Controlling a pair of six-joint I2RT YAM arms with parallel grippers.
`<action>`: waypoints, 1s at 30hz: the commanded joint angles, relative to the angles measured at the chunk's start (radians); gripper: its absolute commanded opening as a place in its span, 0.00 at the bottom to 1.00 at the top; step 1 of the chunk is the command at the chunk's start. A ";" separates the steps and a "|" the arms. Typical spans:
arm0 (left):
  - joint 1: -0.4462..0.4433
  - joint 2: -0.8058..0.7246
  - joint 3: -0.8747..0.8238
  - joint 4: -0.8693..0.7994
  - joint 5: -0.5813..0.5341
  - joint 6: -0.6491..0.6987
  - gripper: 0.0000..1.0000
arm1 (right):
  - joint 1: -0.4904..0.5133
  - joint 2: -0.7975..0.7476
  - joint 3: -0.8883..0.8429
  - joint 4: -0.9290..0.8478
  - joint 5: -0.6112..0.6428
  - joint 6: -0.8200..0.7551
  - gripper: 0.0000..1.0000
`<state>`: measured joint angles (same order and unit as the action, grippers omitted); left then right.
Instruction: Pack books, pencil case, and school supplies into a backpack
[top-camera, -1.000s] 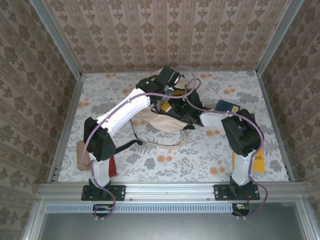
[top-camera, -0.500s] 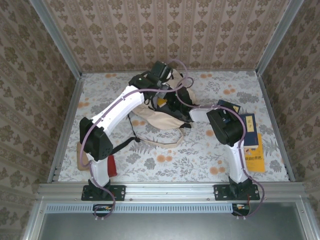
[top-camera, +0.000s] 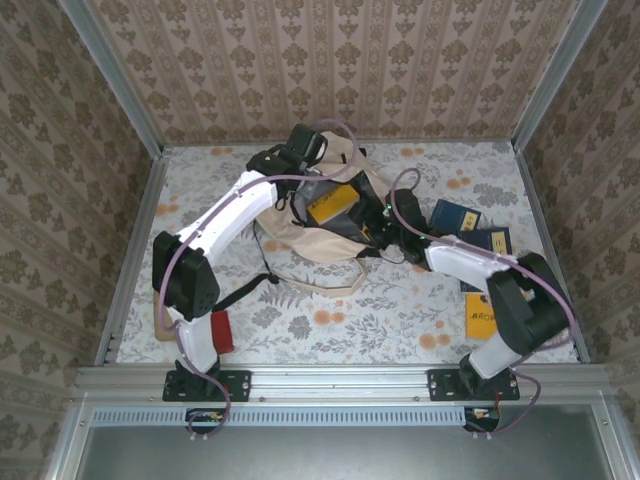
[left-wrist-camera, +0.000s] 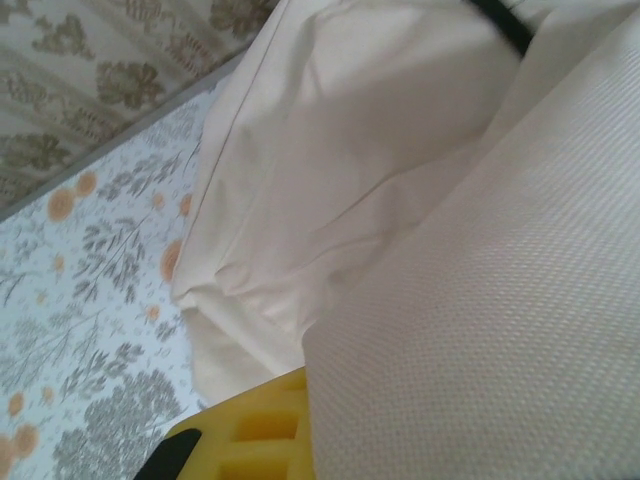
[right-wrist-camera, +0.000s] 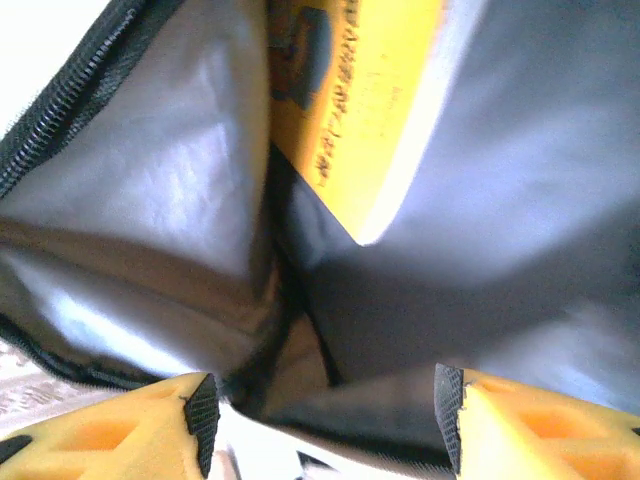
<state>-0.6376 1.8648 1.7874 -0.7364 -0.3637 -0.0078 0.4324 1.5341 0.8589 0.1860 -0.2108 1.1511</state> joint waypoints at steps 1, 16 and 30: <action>0.057 -0.137 -0.085 0.010 -0.064 -0.009 0.02 | -0.071 -0.165 -0.022 -0.305 0.081 -0.213 0.65; 0.098 -0.401 -0.411 0.118 0.413 -0.220 0.88 | -0.404 0.229 0.374 -0.759 0.254 -0.614 0.81; 0.029 -0.223 -0.284 0.150 0.494 -0.323 0.87 | -0.304 0.375 0.339 -0.823 0.195 -0.611 0.76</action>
<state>-0.5915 1.6073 1.4479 -0.6140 0.0963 -0.2943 0.0727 1.8816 1.2343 -0.5613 0.0341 0.5442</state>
